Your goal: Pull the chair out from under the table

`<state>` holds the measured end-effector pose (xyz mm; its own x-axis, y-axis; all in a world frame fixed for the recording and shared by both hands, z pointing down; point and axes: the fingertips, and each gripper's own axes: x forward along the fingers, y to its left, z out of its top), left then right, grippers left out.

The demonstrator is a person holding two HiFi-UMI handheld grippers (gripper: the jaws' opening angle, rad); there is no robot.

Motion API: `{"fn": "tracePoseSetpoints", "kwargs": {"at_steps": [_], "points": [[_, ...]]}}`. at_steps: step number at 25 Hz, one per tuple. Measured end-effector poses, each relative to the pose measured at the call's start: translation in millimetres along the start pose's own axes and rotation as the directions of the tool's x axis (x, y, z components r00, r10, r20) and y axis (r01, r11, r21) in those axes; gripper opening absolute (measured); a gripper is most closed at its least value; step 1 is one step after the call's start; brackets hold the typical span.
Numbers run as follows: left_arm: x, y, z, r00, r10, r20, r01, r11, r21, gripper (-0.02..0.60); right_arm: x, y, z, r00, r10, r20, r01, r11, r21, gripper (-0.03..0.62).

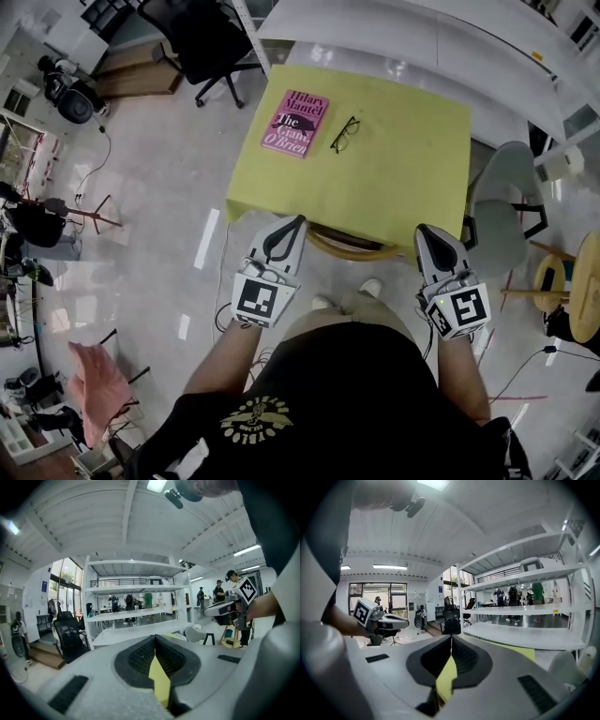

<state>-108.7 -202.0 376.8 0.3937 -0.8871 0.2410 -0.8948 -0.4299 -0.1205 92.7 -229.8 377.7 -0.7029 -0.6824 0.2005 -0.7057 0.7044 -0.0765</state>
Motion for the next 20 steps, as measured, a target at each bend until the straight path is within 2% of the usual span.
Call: {"fn": "tracePoseSetpoints", "kwargs": {"at_steps": [7, 10, 13, 16, 20], "points": [[24.4, -2.6, 5.2, 0.998, 0.057, -0.034, -0.056, 0.998, 0.005, 0.016, 18.5, -23.3, -2.7, 0.998, 0.067, -0.007, -0.067, 0.998, -0.013, 0.013], [31.2, -6.2, 8.4, 0.997, 0.068, -0.042, -0.067, 0.998, 0.009, 0.087, 23.4, -34.0, -2.8, 0.996, 0.087, 0.008, -0.086, 0.996, -0.016, 0.014], [32.1, -4.5, 5.8, 0.995, 0.081, -0.06, -0.081, 0.997, 0.003, 0.095, 27.3, -39.0, -0.4, 0.995, 0.094, 0.02, -0.094, 0.996, -0.012, 0.014], [37.0, -5.9, 0.4, 0.995, 0.059, -0.079, -0.06, 0.998, -0.008, 0.12, 26.8, -44.7, 3.1, 0.996, 0.081, 0.033, -0.08, 0.997, -0.017, 0.018], [41.7, -2.2, -5.4, 0.996, 0.004, -0.094, -0.003, 1.0, 0.008, 0.153, 26.0, -43.2, -1.4, 0.997, 0.066, 0.028, -0.066, 0.998, 0.007, 0.096]]}}
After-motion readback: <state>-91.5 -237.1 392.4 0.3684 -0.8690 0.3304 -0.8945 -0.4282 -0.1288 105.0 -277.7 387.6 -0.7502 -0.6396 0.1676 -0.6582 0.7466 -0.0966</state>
